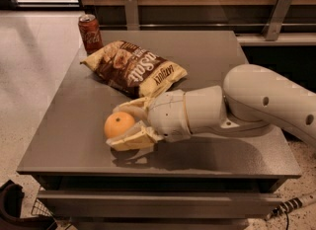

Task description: Pick orange

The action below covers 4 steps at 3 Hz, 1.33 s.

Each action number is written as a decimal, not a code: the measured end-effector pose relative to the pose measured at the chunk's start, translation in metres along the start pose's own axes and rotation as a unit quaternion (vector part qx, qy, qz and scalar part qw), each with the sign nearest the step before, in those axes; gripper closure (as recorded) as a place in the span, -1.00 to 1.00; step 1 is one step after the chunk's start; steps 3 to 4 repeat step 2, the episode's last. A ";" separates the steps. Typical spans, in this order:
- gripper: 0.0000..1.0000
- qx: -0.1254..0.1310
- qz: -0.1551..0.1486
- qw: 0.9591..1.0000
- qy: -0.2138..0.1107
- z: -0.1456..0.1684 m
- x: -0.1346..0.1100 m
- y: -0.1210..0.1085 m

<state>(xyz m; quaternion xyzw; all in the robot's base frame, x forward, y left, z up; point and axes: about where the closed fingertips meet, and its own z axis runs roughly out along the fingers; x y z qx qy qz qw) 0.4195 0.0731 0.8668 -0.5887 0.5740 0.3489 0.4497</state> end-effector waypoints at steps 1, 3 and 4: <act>1.00 -0.001 -0.038 0.999 0.010 -0.005 -0.035 -0.016; 1.00 0.003 -0.082 0.997 0.008 -0.014 -0.071 -0.027; 1.00 0.003 -0.082 0.997 0.008 -0.014 -0.071 -0.027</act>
Offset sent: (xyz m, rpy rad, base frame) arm 0.0259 0.0095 0.1029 -0.0304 -0.2218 0.0592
